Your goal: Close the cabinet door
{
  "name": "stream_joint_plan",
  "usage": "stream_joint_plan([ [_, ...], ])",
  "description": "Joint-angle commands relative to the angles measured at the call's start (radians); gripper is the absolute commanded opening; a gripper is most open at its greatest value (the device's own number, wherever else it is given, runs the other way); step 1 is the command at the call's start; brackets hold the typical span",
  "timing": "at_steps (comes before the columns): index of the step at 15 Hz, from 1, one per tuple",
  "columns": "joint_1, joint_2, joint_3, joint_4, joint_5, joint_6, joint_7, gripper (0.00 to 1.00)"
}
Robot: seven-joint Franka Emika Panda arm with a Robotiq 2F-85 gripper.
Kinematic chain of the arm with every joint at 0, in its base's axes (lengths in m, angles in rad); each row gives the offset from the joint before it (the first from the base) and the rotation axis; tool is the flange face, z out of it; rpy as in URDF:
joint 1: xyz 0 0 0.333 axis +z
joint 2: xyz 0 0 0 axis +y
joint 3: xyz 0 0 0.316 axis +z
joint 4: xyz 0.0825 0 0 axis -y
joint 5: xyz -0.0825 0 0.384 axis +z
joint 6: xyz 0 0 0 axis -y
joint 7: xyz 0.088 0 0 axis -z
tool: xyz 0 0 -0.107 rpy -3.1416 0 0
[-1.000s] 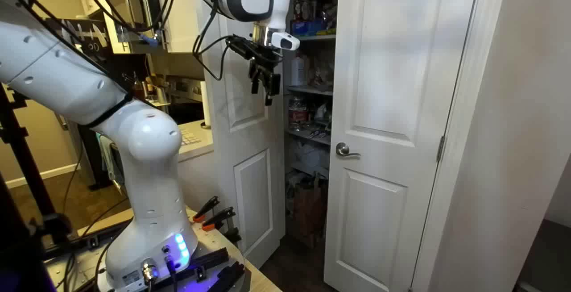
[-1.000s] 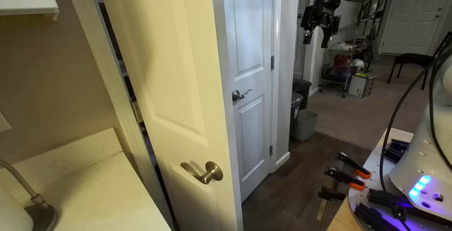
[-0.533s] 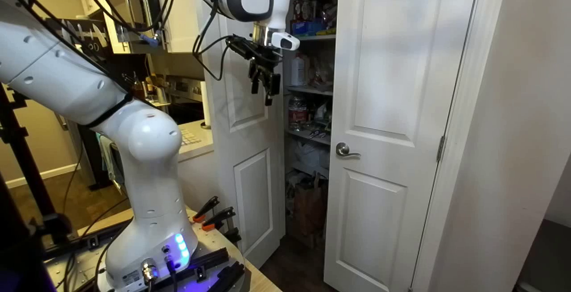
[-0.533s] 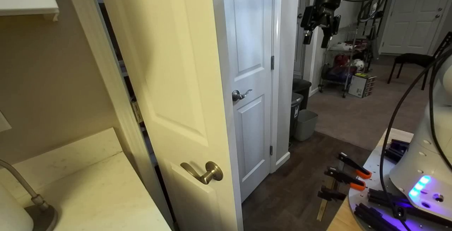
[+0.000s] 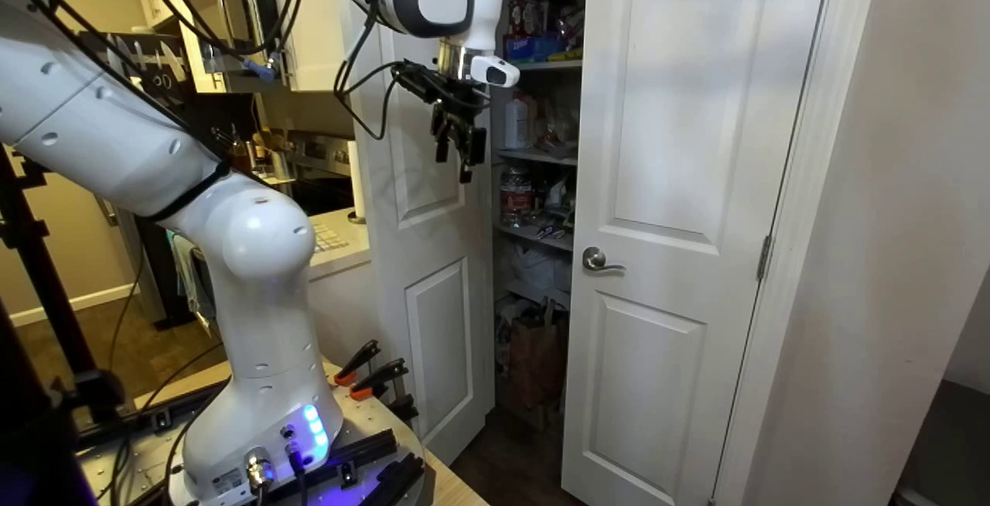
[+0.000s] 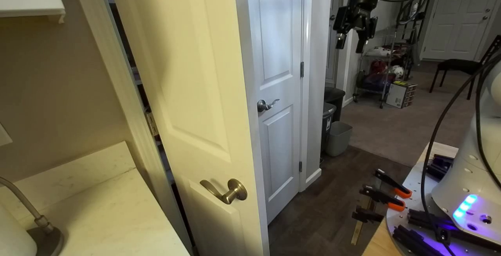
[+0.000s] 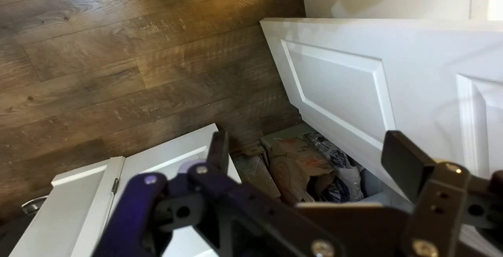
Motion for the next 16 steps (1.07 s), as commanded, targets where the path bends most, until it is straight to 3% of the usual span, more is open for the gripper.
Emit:
stream_joint_plan([
  [1,0.001,0.0,0.039,0.007,0.058,0.039,0.003,1.0],
  [6,0.078,0.032,0.144,0.03,0.241,0.208,0.065,1.0],
  [10,0.163,0.088,0.196,0.072,0.334,0.303,0.038,1.0],
  [16,0.263,0.155,0.187,0.142,0.312,0.231,-0.141,1.0],
])
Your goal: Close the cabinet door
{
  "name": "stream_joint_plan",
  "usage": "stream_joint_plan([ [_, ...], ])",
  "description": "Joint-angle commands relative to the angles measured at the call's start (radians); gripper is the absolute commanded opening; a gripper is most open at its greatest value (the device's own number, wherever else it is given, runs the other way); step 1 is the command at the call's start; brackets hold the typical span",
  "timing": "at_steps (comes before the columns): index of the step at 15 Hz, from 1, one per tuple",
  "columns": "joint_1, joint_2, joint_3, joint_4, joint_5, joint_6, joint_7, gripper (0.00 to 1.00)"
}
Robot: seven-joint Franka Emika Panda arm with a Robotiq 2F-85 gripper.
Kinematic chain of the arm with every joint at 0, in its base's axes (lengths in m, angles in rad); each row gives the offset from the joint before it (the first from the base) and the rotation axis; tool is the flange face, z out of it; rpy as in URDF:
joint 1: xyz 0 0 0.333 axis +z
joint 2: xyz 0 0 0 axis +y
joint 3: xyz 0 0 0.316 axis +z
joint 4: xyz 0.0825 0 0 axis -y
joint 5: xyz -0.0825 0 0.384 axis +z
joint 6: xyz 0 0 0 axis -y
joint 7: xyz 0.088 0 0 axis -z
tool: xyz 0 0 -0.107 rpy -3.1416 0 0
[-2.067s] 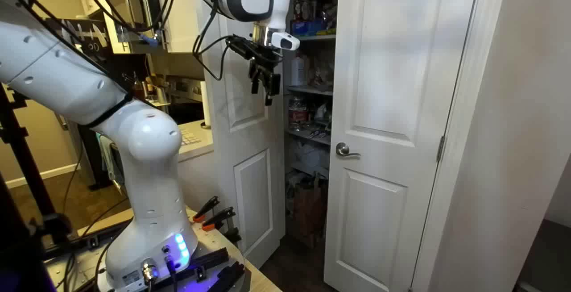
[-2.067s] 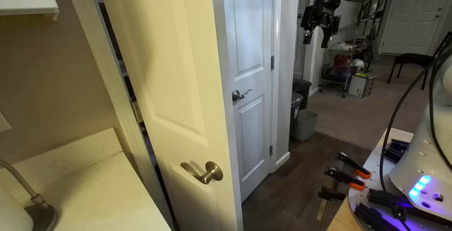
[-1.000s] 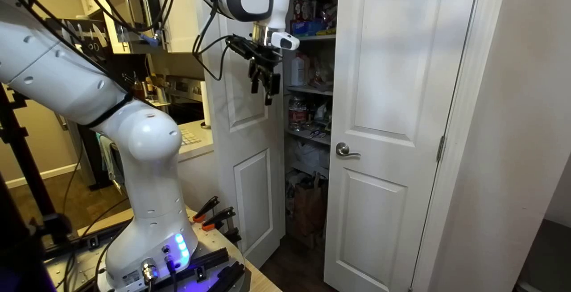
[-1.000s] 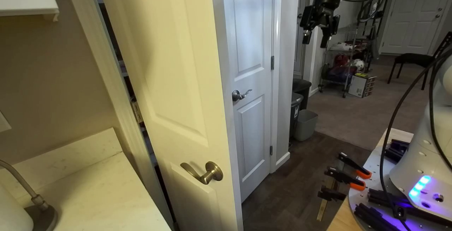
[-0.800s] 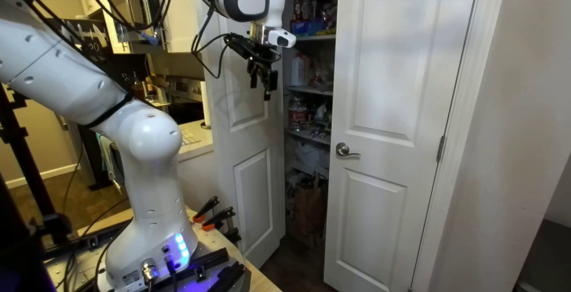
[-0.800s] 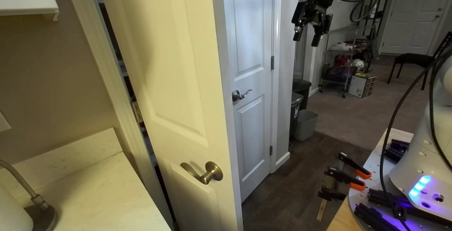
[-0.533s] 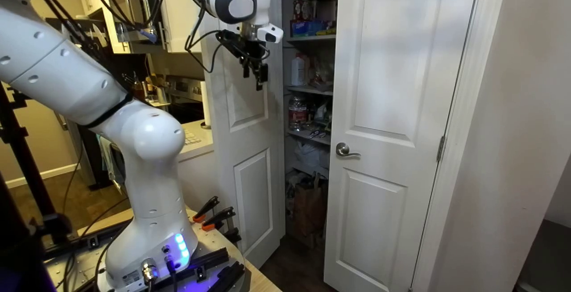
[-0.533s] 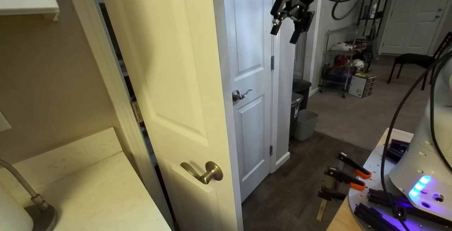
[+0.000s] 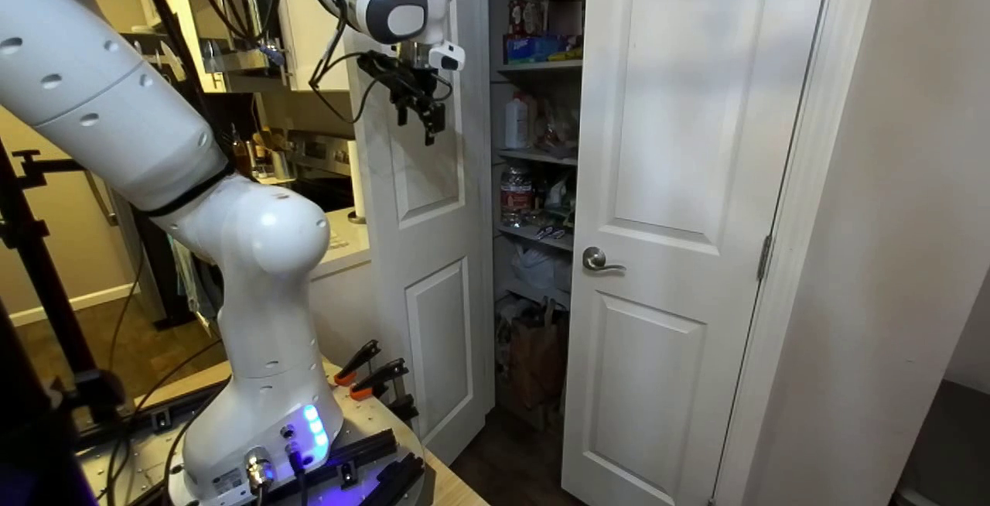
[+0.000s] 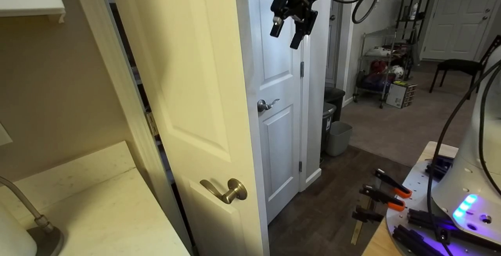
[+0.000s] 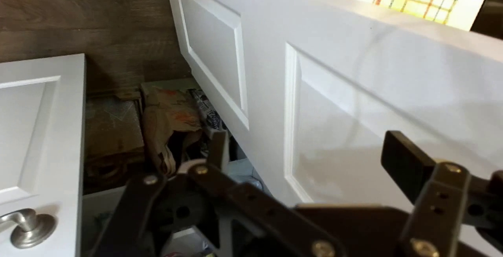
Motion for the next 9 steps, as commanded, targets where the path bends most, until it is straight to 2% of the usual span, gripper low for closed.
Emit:
stream_joint_plan([
  [1,0.05,0.047,-0.02,0.054,0.006,-0.071,-0.148,1.0],
  [6,0.09,0.101,-0.031,0.123,0.001,-0.21,-0.318,1.0],
  [9,0.064,0.079,-0.002,0.102,0.005,-0.185,-0.27,1.0],
])
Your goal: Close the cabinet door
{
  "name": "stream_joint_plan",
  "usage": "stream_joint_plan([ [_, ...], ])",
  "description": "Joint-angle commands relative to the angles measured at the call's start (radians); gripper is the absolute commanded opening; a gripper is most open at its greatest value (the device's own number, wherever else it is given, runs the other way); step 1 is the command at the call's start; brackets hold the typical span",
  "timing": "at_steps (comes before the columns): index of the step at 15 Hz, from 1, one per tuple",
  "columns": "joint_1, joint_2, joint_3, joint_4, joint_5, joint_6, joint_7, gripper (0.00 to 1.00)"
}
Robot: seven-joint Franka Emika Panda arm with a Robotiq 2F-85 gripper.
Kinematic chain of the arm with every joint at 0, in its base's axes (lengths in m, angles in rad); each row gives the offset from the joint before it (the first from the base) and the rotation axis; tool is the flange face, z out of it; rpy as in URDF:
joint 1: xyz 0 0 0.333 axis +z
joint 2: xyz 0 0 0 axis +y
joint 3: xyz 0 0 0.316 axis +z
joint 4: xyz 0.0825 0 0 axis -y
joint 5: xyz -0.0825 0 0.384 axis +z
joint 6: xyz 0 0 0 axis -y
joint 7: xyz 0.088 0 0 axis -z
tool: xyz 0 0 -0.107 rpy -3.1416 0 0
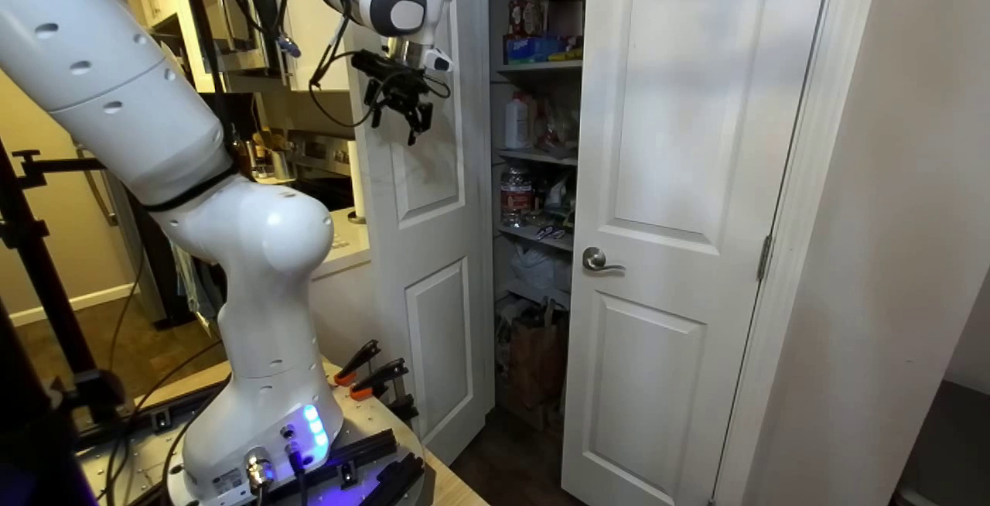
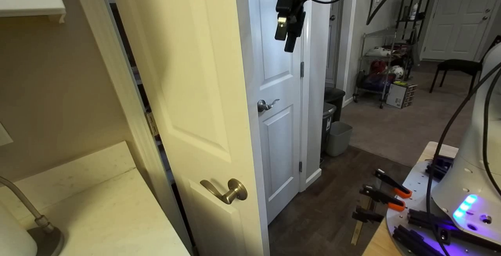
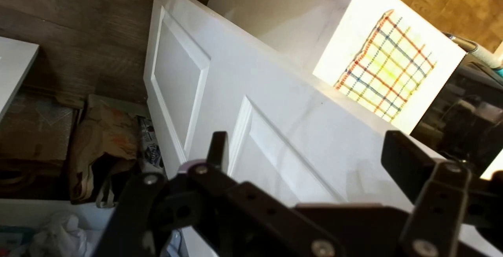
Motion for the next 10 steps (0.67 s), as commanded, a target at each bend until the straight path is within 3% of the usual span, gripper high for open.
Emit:
stream_joint_plan([
  [1,-0.015,0.001,0.012,0.003,0.005,-0.005,-0.003,1.0],
  [10,-0.01,-0.019,0.021,-0.012,0.012,0.008,-0.002,1.0],
])
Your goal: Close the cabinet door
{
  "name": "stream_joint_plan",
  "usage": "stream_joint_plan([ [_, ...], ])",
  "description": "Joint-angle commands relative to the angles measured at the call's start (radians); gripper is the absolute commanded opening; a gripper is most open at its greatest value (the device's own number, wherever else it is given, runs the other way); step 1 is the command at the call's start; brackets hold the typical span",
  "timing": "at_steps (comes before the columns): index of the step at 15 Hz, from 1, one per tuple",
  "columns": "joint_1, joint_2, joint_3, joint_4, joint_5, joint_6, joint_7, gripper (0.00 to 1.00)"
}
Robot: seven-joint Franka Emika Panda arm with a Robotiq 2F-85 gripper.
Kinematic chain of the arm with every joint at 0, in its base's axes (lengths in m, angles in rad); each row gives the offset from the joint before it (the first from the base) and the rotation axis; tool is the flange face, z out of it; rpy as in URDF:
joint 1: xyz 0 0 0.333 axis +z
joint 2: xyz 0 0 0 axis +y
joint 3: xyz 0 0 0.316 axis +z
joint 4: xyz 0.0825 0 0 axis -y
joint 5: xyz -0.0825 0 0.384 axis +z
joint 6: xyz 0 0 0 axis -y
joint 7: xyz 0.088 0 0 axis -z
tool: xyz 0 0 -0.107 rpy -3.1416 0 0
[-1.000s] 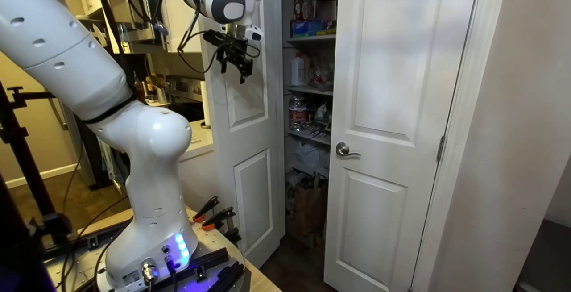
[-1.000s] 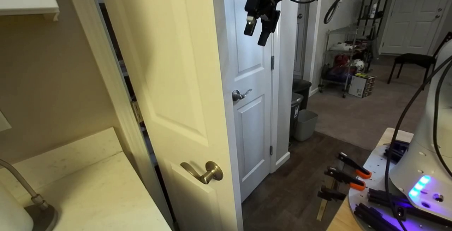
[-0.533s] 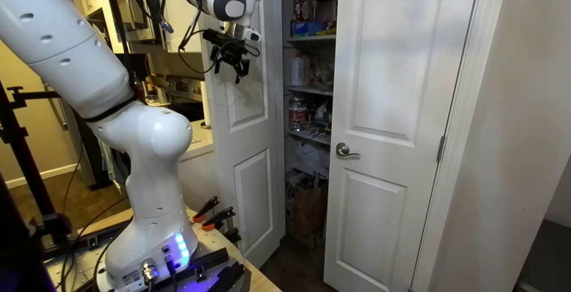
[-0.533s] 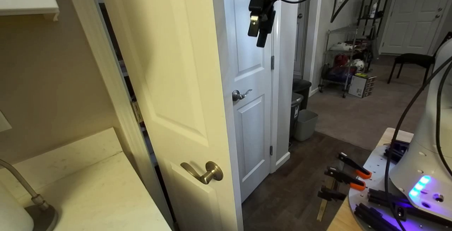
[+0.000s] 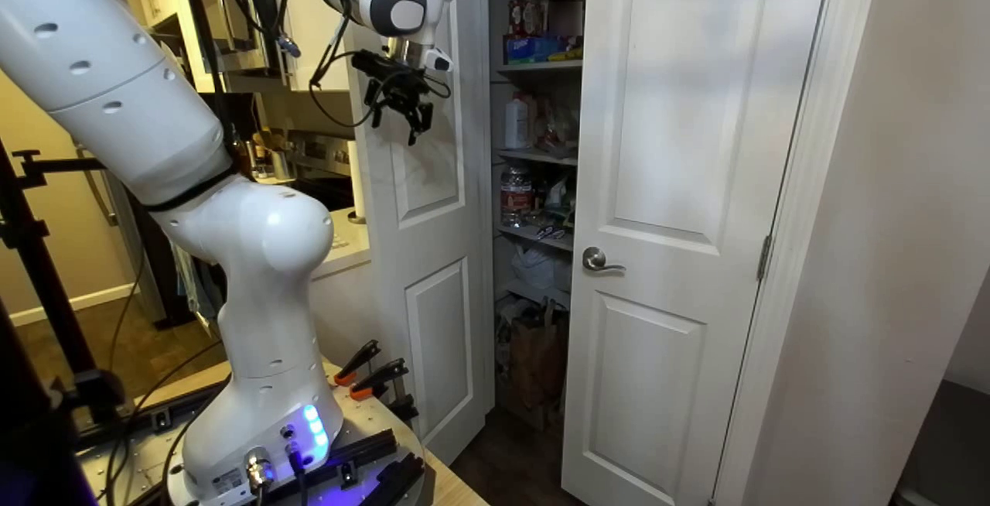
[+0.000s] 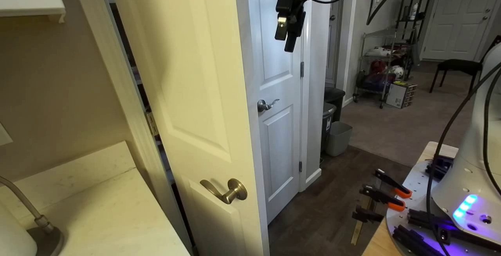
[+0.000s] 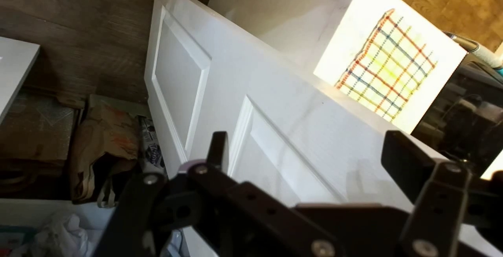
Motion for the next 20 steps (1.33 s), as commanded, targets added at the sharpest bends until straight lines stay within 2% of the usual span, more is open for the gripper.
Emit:
stream_joint_plan([
  [1,-0.003,-0.022,0.028,-0.015,0.009,0.011,0.004,1.0],
  [13,0.064,-0.161,0.26,-0.099,-0.009,0.171,0.283,1.0],
  [20,0.067,-0.126,0.388,-0.053,-0.067,0.266,0.48,1.0],
])
